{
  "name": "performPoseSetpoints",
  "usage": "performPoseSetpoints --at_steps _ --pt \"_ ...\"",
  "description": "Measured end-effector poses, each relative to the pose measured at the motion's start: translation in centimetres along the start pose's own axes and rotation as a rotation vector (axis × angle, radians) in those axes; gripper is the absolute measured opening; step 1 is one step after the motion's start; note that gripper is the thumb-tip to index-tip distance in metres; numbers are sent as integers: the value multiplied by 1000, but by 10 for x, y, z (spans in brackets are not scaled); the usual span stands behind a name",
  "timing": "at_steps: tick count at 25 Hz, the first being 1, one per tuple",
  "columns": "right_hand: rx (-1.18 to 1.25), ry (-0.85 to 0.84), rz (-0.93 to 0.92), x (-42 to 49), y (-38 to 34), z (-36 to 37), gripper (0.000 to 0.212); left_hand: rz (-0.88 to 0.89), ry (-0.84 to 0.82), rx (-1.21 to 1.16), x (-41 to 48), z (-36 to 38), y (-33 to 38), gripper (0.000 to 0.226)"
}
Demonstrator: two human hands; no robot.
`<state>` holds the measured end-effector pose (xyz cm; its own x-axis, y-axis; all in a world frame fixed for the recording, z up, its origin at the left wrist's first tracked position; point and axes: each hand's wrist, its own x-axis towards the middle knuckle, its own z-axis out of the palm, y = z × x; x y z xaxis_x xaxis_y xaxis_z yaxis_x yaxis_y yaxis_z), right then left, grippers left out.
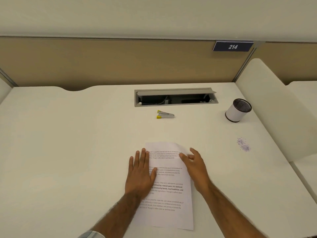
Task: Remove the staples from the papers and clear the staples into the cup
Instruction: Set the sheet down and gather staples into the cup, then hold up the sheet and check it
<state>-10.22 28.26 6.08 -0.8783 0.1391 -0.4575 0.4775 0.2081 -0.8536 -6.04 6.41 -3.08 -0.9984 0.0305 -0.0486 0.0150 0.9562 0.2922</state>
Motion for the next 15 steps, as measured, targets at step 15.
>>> performPoseSetpoints --at_steps 15 --pt "-401 -500 -159 -25 -81 -80 13 -74 -444 -986 54 -156 -26 63"
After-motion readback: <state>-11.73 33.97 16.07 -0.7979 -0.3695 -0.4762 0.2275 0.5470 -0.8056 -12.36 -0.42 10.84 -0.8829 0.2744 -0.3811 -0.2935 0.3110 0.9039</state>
